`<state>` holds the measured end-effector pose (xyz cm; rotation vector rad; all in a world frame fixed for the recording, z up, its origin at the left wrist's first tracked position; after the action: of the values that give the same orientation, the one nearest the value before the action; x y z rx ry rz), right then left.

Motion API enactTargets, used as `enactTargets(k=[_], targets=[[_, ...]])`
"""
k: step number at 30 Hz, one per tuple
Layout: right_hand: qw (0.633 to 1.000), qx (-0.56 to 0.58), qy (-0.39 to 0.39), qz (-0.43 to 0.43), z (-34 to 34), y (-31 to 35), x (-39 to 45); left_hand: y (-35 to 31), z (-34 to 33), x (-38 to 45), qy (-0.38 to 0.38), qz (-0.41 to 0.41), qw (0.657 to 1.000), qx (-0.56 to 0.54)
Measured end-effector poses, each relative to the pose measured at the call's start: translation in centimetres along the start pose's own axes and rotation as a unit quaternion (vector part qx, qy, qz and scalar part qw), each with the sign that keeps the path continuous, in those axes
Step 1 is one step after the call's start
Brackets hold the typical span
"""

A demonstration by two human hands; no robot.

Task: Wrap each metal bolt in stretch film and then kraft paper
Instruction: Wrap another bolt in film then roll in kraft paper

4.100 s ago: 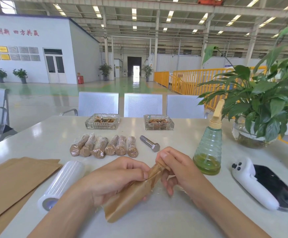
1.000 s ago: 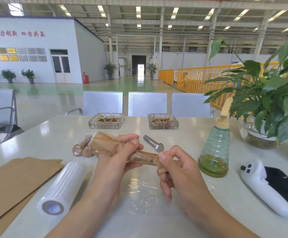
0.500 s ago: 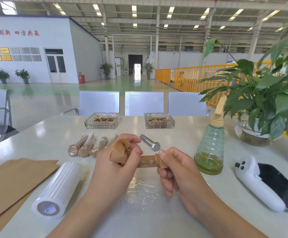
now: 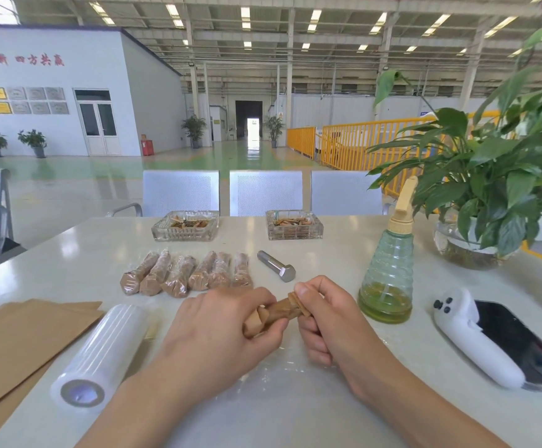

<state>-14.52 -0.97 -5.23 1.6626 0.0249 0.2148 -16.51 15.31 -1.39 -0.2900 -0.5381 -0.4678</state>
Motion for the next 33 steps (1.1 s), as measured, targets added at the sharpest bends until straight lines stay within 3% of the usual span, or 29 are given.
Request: enactTargets(k=[5,12,16,19,24,33], targets=[[1.000,-0.014,-0.018,0.002,0.2,-0.3,0.0,0.4,-0.8,0.2,0.077,-0.029,0.996,0.019],[0.999,-0.031,-0.003,0.012,-0.1,-0.3,0.0,0.7,-1.1,0.5,0.070,-0.036,0.997,0.018],[1.000,-0.024,0.016,0.007,-0.3,-0.2,-0.2,1.2,-1.0,1.1,0.051,-0.030,0.995,0.083],[0.998,-0.064,0.017,0.013,-0.3,-0.2,-0.2,1.2,-1.8,1.2,0.079,-0.035,0.991,0.105],[0.975,-0.207,0.029,0.077,-0.6,-0.1,-0.3,2.0,-2.7,0.5,0.128,-0.044,0.988,0.080],[0.942,-0.321,0.019,0.096,0.0,-0.4,-0.3,1.5,-2.9,-0.2,0.101,-0.081,0.988,-0.079]])
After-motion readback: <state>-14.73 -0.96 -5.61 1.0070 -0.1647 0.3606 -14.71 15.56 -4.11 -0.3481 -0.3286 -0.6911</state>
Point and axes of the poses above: each hand's wrist, its own x-axis towards the middle knuckle, its own z-axis out of the back of the hand, y = z × x, the point moved 5 cm from there along x, towards the middle knuckle, and after that the axes turned 2 degrees about x, right-handed, at the moved point
